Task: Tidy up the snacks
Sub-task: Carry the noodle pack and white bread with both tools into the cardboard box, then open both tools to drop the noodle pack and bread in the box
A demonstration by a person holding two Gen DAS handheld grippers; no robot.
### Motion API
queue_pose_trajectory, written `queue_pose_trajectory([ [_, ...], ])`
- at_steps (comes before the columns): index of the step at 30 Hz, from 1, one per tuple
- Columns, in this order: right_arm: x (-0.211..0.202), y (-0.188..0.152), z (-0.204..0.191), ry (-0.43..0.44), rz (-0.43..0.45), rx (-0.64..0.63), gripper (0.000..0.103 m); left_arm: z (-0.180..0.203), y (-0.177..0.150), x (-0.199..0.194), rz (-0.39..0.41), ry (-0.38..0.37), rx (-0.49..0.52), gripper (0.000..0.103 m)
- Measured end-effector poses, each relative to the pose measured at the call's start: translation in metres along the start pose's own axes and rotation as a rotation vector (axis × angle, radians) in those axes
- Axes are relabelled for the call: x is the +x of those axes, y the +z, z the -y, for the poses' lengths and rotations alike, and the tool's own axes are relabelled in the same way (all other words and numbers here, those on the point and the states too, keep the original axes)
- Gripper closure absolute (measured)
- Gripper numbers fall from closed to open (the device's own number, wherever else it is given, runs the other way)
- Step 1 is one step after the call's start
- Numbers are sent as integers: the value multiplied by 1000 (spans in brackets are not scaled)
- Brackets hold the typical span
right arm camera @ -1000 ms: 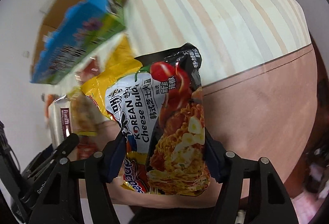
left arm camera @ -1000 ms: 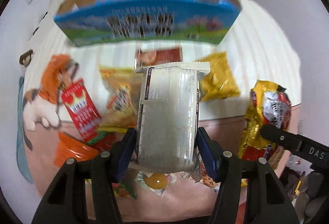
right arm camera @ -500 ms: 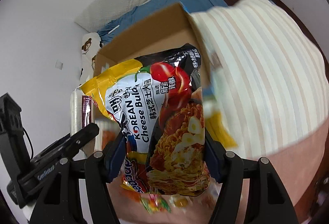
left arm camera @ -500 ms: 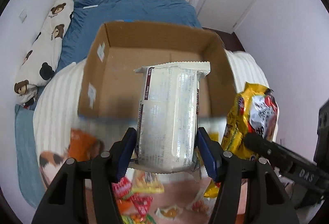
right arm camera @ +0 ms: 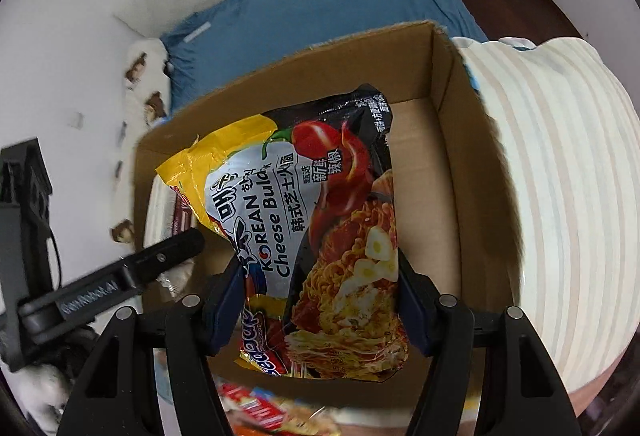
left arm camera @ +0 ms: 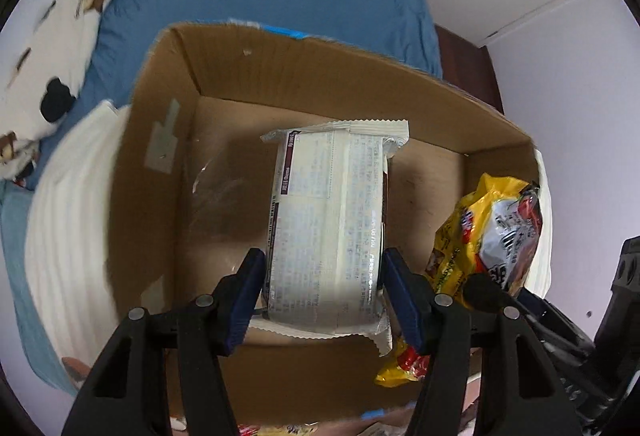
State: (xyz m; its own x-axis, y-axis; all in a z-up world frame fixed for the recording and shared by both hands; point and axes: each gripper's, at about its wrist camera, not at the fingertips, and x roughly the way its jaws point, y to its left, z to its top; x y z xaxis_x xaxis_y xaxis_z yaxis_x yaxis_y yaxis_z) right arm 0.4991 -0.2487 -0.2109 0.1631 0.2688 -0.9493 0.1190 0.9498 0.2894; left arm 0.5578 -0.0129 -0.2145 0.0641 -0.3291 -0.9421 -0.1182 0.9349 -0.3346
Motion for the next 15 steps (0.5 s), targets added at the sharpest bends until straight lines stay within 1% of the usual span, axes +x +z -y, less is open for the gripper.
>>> queue_pose_trajectory([
  [4, 28, 16, 4, -51, -39, -15, 34, 6, 10, 14, -24, 0, -3, 45],
  [5, 41, 32, 0, -56, -45, -16, 34, 8, 12, 19, -31, 10, 0, 45],
  [8, 53, 40, 3, -64, -61, -11, 33, 13, 15, 29, -52, 29, 6, 45],
  [10, 59, 45, 3, -60, -74, -12, 33, 22, 13, 26, -59, 38, 21, 44],
  [13, 72, 50, 5, -41, -112, -7, 30, 25, 15, 28, -38, 96, 61, 45],
  [15, 81, 55, 6, -59, -130, -26, 25, 21, 15, 28, -23, 123, 63, 43],
])
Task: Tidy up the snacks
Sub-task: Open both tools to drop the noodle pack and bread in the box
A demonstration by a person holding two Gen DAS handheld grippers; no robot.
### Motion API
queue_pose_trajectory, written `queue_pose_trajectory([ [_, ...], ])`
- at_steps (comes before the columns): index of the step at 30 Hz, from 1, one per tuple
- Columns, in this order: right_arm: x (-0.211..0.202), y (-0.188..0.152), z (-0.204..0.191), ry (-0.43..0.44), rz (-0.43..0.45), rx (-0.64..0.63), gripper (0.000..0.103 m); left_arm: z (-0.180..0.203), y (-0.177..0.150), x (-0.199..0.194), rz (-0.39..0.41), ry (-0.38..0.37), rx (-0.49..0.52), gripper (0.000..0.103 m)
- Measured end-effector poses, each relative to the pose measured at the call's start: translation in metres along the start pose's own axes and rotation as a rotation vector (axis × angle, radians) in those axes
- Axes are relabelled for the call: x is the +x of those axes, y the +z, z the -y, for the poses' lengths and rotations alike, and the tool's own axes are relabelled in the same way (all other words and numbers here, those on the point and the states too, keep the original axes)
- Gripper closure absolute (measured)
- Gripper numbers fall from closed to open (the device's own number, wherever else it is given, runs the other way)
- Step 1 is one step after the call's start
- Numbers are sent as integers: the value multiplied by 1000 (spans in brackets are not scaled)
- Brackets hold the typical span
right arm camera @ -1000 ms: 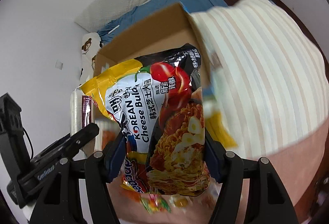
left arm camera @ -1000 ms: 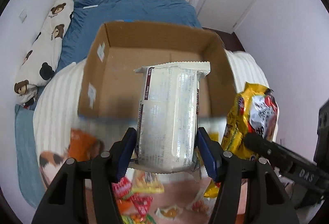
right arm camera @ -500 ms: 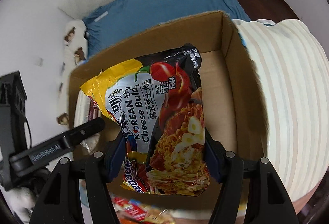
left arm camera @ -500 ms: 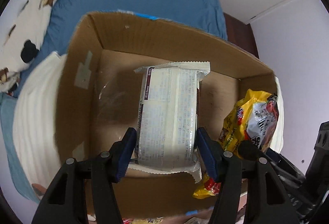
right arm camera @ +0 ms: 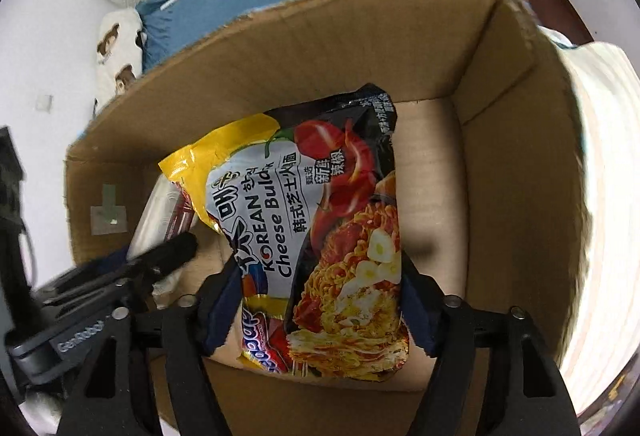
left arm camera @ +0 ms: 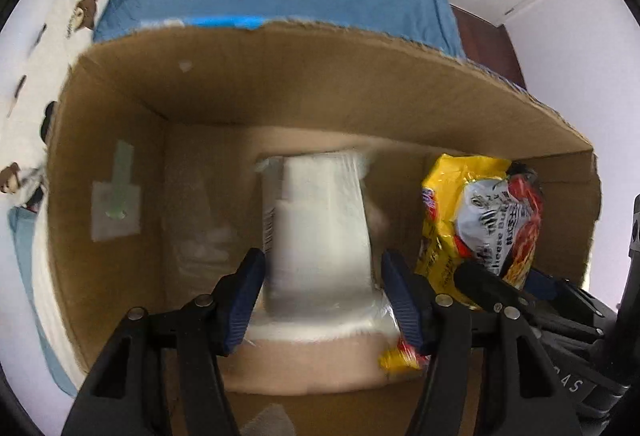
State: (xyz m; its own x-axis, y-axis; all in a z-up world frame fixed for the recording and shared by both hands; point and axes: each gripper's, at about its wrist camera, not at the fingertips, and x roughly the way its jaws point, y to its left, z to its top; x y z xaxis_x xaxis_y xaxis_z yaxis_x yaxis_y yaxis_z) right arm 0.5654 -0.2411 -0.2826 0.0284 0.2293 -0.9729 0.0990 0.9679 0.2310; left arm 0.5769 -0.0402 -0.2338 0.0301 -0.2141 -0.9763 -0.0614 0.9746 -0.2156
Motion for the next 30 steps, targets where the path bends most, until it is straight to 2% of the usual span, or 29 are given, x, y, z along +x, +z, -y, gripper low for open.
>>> queue_pose_trajectory([
  [2, 6, 7, 1, 1, -6, -4, 17, -5, 0, -3, 4, 10, -8, 36],
  [3, 7, 9, 2, 0, -4, -11, 16, -7, 0, -5, 6, 16, -11, 29],
  [5, 8, 10, 2, 2, -2, -29, 14, -11, -1, -8, 13, 19, -17, 21],
  [7, 7, 8, -1, 6, -6, -43, 12, -16, -2, -9, 17, -2, -32, 19],
  [9, 4, 4, -6, -4, -5, -60, 10, -20, -4, -9, 26, -12, -37, 14],
  [17, -8, -15, -18, -25, 30, -79, 6, -13, -20, -32, 73, -6, -4, 14],
  [23, -34, -39, -23, -38, 89, -98, 6, -2, -40, -64, 157, 28, 41, 13],
  [30, -81, -76, -25, -57, 191, -126, 6, 10, -73, -106, 260, 48, 84, 13],
])
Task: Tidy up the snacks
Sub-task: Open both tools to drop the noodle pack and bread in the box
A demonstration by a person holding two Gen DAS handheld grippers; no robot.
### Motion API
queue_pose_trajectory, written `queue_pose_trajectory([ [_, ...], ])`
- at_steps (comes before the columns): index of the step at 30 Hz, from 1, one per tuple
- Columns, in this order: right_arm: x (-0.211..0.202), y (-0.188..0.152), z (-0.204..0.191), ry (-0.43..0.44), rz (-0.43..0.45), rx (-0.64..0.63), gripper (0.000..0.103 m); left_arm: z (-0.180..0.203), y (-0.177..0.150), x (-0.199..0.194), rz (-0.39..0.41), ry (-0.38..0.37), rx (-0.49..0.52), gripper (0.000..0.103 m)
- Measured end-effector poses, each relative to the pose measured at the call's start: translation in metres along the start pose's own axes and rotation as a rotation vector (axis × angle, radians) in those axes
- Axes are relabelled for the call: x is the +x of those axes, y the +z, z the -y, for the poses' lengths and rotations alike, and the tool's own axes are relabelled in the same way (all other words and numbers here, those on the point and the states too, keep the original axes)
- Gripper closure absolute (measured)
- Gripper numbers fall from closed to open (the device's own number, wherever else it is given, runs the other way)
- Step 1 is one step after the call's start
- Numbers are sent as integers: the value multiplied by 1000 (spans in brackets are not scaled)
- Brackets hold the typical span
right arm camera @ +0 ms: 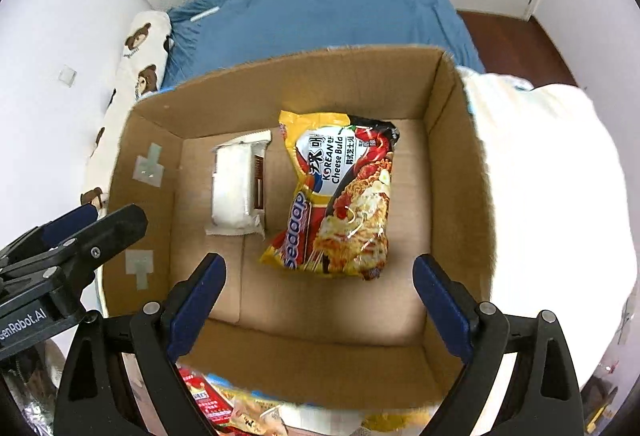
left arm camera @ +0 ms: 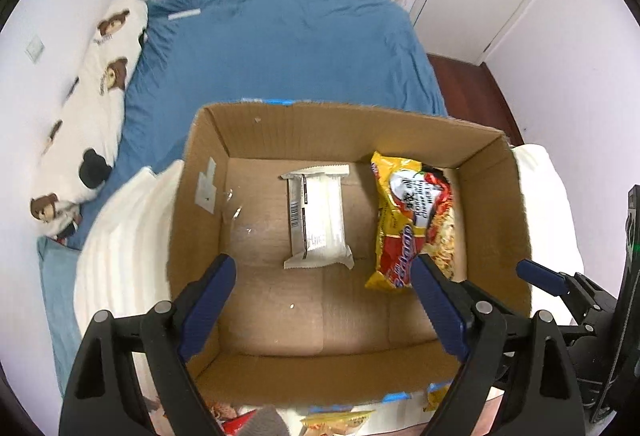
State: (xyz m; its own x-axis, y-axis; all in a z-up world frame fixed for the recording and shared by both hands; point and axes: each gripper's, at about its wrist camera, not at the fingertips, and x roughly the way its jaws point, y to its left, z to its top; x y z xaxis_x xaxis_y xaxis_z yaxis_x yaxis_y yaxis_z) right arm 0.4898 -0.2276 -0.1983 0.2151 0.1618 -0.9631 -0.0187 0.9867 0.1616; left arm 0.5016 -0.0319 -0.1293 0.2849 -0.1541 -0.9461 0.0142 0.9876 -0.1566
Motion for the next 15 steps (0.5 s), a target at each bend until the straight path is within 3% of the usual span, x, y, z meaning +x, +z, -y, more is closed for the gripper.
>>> queue_pose_trajectory([
  [7, -49, -34, -5, 4, 98, 3, 6, 13, -29, -44, 76, 3, 25, 14],
  [15, -85, -85, -7, 65, 142, 21, 6, 7, -80, -85, 148, -5, -33, 13],
])
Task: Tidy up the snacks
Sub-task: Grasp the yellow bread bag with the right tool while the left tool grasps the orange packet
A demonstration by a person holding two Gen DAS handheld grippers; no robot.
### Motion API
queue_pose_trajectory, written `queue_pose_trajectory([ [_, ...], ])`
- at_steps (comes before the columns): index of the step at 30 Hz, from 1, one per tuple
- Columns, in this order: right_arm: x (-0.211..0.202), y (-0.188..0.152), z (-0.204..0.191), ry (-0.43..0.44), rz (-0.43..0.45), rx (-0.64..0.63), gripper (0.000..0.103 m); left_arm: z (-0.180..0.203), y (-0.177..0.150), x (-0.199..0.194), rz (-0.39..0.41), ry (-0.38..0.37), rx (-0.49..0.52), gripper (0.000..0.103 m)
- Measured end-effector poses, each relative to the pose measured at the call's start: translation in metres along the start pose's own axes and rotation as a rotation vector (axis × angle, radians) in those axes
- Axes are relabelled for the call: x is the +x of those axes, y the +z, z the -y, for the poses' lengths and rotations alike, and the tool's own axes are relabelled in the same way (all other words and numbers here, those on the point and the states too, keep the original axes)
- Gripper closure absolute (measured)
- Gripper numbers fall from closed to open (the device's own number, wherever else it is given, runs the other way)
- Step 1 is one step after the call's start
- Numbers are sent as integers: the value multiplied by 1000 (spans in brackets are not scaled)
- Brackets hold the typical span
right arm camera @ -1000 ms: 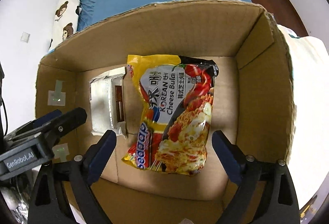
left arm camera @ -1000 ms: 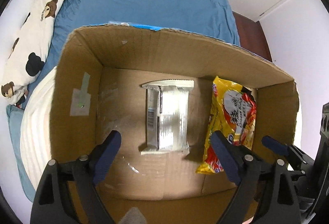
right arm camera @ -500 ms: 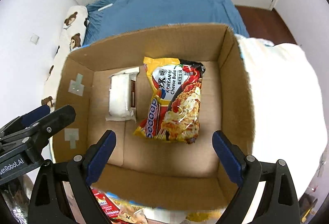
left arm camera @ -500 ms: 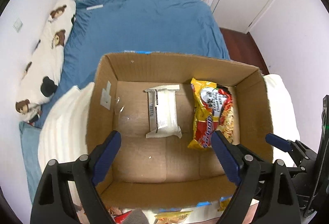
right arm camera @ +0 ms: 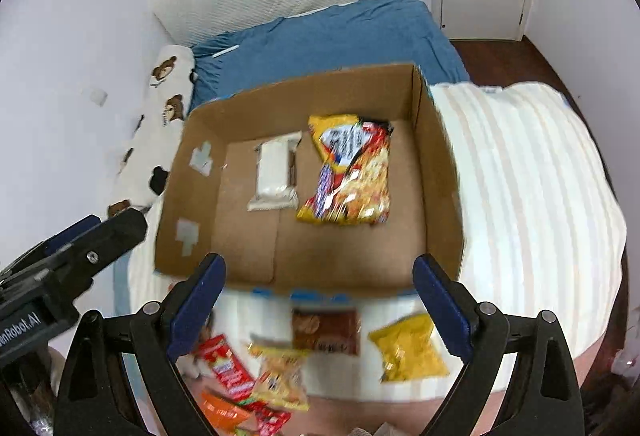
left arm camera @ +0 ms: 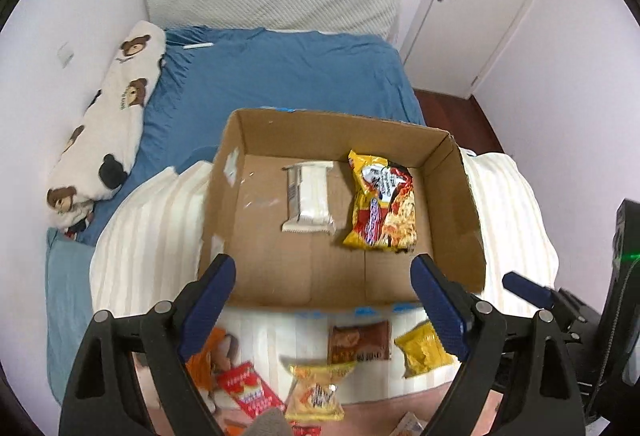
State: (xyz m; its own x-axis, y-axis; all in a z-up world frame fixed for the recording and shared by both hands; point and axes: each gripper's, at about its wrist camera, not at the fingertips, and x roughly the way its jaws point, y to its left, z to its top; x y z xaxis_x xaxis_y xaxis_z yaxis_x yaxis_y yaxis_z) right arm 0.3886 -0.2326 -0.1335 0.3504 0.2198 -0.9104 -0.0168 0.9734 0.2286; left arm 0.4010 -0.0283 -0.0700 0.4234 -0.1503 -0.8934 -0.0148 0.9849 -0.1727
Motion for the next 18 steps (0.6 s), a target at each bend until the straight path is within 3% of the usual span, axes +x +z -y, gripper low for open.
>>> queue_pose_trajectory([
  [6, 4, -67, 3, 81, -88, 50, 6, -34, -74, -18, -11, 68, -95, 13],
  [9, 23, -106, 2, 117, -173, 69, 6, -52, -120, -12, -65, 109, -124, 13],
  [13, 48, -150, 0, 152, -275, 88, 6, -67, -185, -1, -123, 213, -68, 14],
  [18, 71, -194, 4, 129, -354, 83, 6, -71, -245, 34, -247, 253, 60, 13],
])
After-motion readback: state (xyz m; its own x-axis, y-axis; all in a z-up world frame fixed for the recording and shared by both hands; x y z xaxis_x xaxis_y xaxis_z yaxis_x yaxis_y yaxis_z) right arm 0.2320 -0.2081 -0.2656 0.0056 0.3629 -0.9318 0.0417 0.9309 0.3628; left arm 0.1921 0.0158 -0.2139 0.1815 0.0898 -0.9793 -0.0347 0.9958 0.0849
